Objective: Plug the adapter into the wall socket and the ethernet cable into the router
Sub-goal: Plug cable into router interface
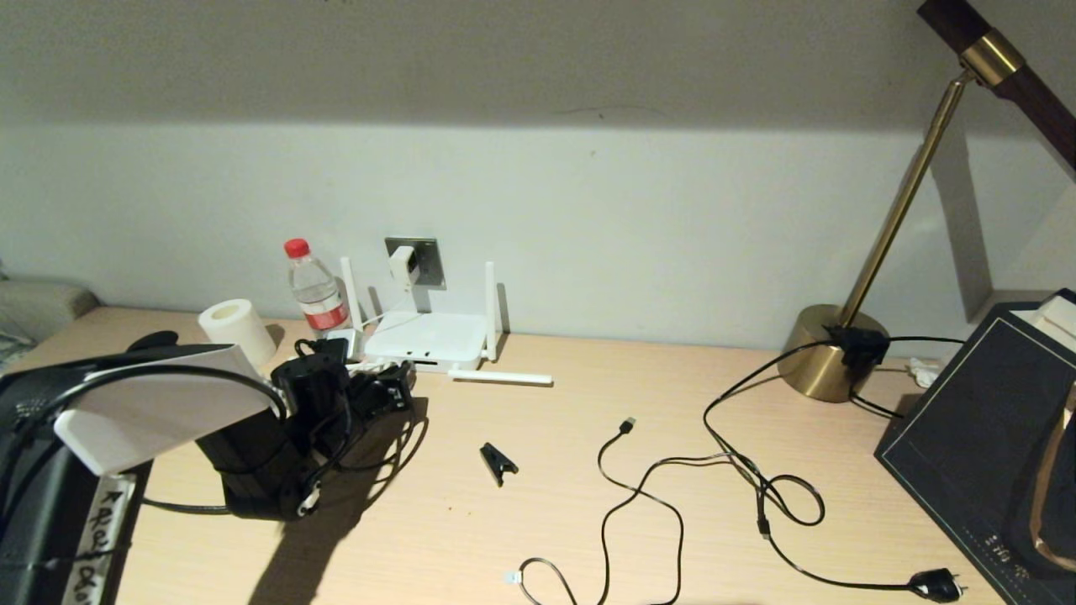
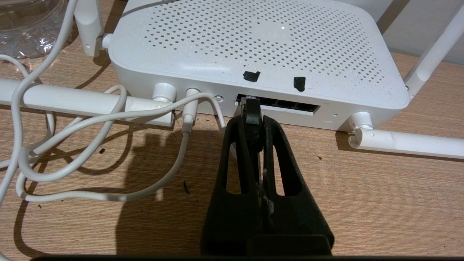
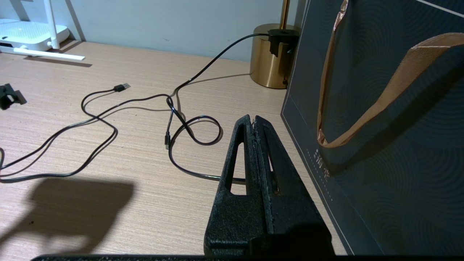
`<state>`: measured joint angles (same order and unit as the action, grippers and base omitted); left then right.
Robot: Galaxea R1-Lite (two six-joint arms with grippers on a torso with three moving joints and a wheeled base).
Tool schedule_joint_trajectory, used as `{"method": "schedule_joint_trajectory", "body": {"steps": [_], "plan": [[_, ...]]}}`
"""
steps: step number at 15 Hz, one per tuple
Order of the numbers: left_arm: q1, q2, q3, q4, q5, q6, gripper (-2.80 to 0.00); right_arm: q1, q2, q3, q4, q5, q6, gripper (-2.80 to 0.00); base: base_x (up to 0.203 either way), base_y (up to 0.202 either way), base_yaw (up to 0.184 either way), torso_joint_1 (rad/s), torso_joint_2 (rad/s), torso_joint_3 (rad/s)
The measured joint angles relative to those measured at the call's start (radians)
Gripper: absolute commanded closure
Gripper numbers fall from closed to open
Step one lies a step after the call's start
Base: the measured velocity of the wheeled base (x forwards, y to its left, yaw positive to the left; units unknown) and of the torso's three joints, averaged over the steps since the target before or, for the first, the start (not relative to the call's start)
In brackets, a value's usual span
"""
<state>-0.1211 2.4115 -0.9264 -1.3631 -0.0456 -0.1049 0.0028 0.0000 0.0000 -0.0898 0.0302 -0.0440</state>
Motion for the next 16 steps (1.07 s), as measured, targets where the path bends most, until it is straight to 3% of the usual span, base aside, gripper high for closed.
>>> {"method": "schedule_joint_trajectory", "body": {"steps": [16], "plan": [[0.0, 0.011, -0.031, 0.007, 0.002, 0.003, 0.0, 0.0, 0.0, 0.0, 0.0, 0.0, 0.0, 0.0, 0.0, 0.0, 0.0, 0.0, 0.0, 0.0]]}}
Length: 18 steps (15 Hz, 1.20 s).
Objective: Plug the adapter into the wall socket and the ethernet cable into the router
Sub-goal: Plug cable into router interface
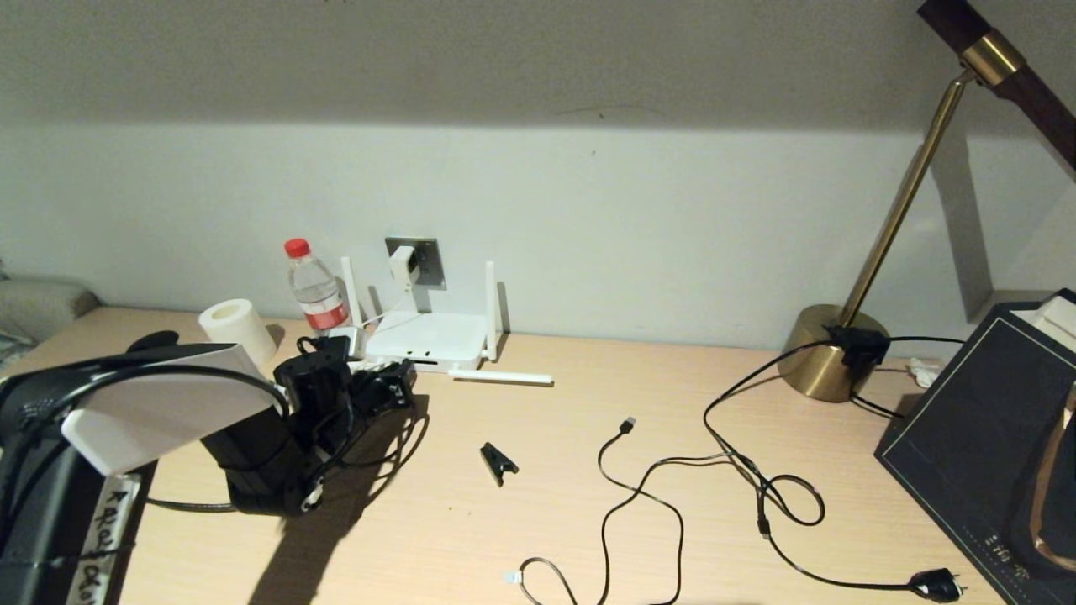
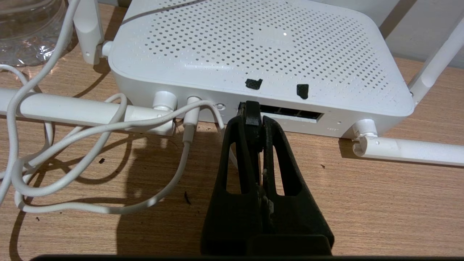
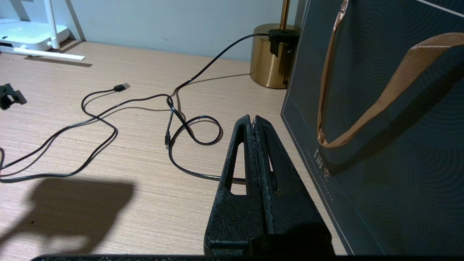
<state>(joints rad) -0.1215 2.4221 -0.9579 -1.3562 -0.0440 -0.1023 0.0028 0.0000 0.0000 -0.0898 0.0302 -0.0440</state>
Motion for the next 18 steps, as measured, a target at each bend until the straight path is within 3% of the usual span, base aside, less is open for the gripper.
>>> {"method": "schedule_joint_trajectory", "body": {"steps": [18], "plan": [[0.004, 0.02, -0.055, 0.029, -0.025, 0.03, 0.0, 0.0, 0.0, 0.0, 0.0, 0.0, 0.0, 0.0, 0.0, 0.0, 0.0, 0.0, 0.0, 0.0]]}}
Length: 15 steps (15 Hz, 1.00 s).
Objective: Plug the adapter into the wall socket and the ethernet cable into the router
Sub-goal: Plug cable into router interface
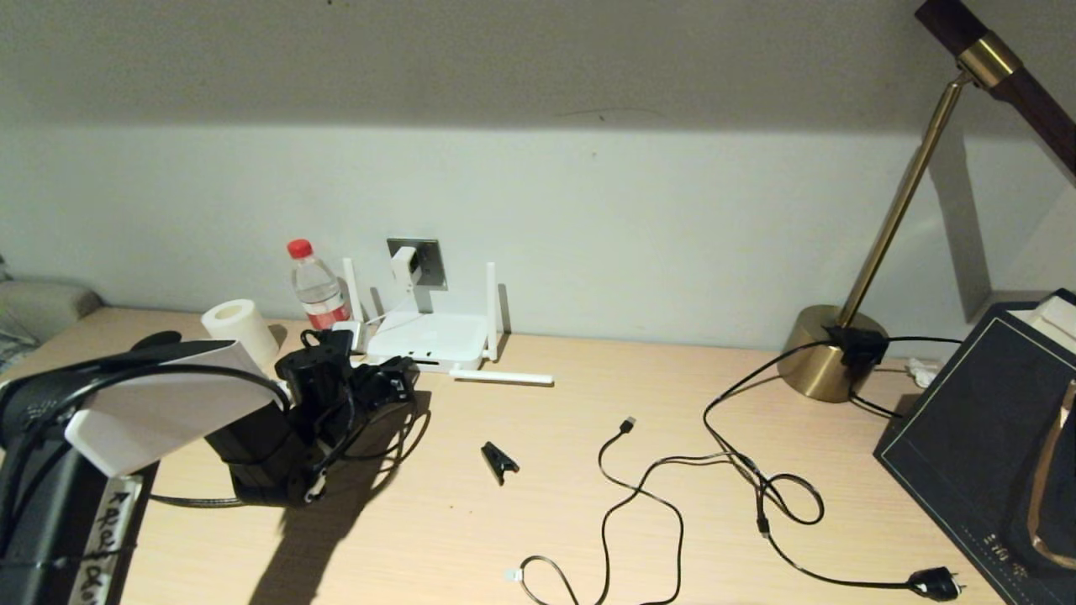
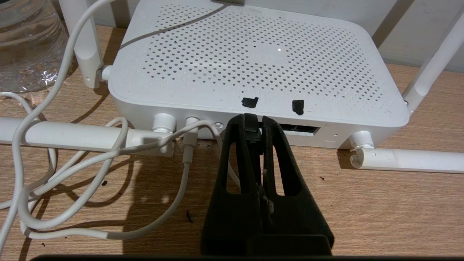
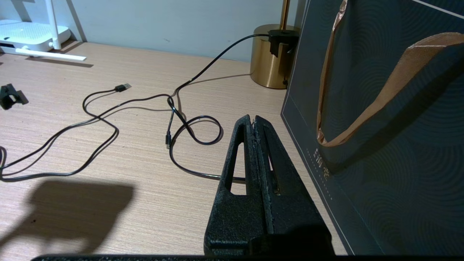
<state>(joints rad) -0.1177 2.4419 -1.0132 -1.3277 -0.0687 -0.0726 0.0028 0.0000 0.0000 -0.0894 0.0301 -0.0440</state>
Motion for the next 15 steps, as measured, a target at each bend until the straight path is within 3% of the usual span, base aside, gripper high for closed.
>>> {"method": "schedule_joint_trajectory", "body": {"steps": [15], "plan": [[0.003, 0.007, 0.018, 0.001, 0.001, 0.0, 0.0, 0.0, 0.0, 0.0, 0.0, 0.0, 0.0, 0.0, 0.0, 0.0, 0.0, 0.0, 0.0, 0.0]]}}
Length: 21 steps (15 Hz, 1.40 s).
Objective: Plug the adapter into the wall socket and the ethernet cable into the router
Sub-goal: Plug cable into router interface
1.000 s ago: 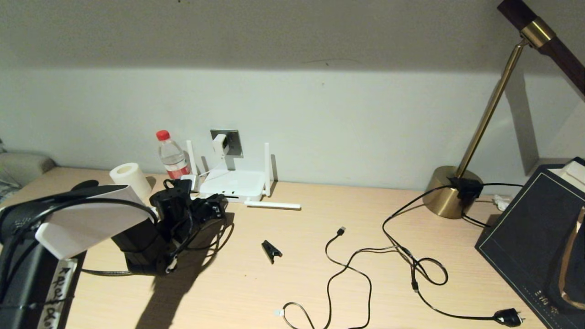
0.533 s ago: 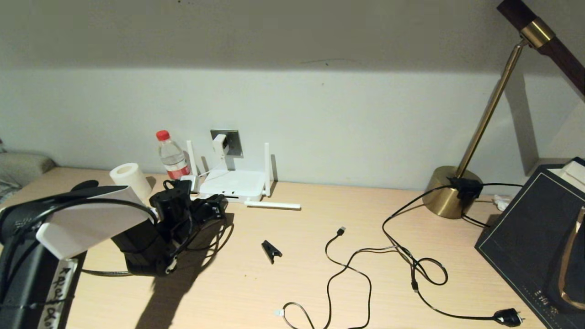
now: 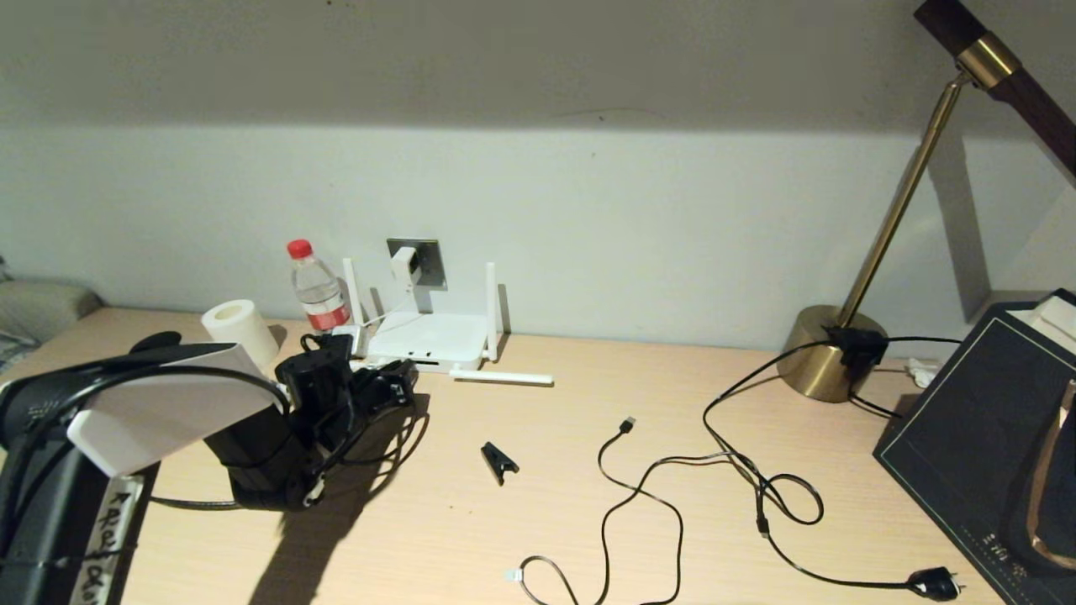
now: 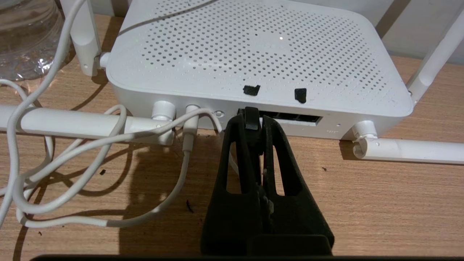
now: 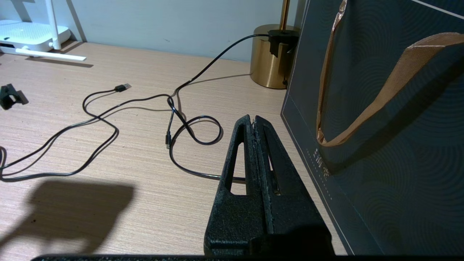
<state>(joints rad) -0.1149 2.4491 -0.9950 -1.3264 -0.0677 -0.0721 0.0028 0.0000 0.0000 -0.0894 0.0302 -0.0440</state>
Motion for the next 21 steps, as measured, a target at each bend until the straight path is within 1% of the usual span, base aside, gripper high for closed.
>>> {"method": "schedule_joint_trajectory", "body": {"steps": [5, 8, 21], "plan": [[0.0, -0.006, 0.011, 0.006, 0.0, 0.001, 0.0, 0.0, 0.0, 0.0, 0.0, 0.0, 0.0, 0.0, 0.0, 0.0, 0.0, 0.0, 0.0, 0.0], [0.001, -0.008, 0.01, 0.039, 0.0, 0.001, 0.0, 0.0, 0.0, 0.0, 0.0, 0.0, 0.0, 0.0, 0.0, 0.0, 0.0, 0.0, 0.0, 0.0], [0.006, -0.028, -0.002, 0.037, 0.001, 0.001, 0.0, 0.0, 0.0, 0.0, 0.0, 0.0, 0.0, 0.0, 0.0, 0.0, 0.0, 0.0, 0.0, 0.0]]}}
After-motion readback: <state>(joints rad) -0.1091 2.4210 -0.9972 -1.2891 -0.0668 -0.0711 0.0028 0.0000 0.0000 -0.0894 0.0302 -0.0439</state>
